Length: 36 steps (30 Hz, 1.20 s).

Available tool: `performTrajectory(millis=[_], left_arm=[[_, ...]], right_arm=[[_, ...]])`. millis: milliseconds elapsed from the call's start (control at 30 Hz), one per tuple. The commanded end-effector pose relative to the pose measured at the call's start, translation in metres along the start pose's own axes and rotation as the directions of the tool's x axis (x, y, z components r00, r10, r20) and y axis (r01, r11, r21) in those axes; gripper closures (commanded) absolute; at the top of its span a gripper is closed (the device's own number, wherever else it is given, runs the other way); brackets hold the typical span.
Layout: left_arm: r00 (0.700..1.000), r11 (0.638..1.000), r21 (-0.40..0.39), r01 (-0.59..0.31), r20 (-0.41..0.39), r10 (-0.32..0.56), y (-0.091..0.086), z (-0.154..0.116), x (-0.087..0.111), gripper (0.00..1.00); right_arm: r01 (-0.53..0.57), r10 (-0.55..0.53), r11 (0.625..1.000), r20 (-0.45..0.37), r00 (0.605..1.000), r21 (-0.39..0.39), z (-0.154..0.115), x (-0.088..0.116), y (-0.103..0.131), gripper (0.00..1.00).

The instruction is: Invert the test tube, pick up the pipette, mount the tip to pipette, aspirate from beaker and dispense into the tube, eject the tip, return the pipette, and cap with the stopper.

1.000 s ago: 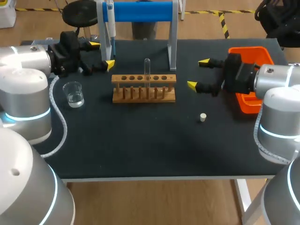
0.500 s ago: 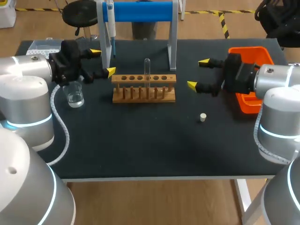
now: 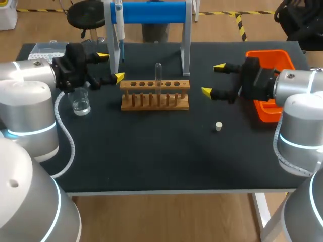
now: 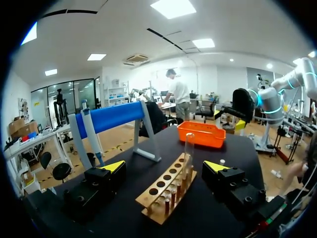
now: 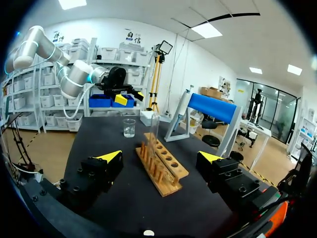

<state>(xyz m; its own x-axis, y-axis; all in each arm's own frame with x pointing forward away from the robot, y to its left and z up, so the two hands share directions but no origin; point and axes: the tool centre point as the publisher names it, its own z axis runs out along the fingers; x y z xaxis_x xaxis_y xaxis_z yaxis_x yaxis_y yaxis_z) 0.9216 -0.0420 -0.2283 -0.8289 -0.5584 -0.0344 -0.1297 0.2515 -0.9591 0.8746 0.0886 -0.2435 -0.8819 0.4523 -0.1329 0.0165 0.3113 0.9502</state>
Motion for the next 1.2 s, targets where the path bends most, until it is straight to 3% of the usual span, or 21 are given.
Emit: performTrajectory(millis=[33,267,433,767,1000,1200], left_arm=[[1.0,1.0,0.003,-0.001,0.005,0.001,0.001,0.0,0.001,0.0],[1.0,1.0,0.003,-0.001,0.005,0.001,0.001,0.0,0.001,0.0],[1.0,1.0,0.003,-0.001,0.005,0.001,0.001,0.0,0.001,0.0],[1.0,1.0,0.003,-0.001,0.005,0.001,0.001,0.0,0.001,0.0],[1.0,1.0,0.003,-0.001,0.005,0.001,0.001,0.0,0.001,0.0],[1.0,1.0,0.003,-0.001,0.005,0.001,0.001,0.0,0.001,0.0]], right_arm=[[0.019,-0.022,0.999,-0.071,0.997,-0.04,0.01,-0.007,0.005,0.0],[0.038,-0.061,0.994,-0.23,0.971,-0.101,0.039,-0.013,0.016,0.0],[0.039,-0.097,0.985,-0.346,0.933,-0.17,0.055,-0.014,0.02,0.0],[-0.019,-0.104,0.973,-0.507,0.856,-0.231,0.088,-0.01,0.029,0.0],[-0.044,-0.087,0.977,-0.577,0.812,-0.21,0.111,0.001,0.028,0.0],[-0.069,-0.067,0.977,-0.596,0.8,-0.201,0.124,0.005,0.025,0.0]])
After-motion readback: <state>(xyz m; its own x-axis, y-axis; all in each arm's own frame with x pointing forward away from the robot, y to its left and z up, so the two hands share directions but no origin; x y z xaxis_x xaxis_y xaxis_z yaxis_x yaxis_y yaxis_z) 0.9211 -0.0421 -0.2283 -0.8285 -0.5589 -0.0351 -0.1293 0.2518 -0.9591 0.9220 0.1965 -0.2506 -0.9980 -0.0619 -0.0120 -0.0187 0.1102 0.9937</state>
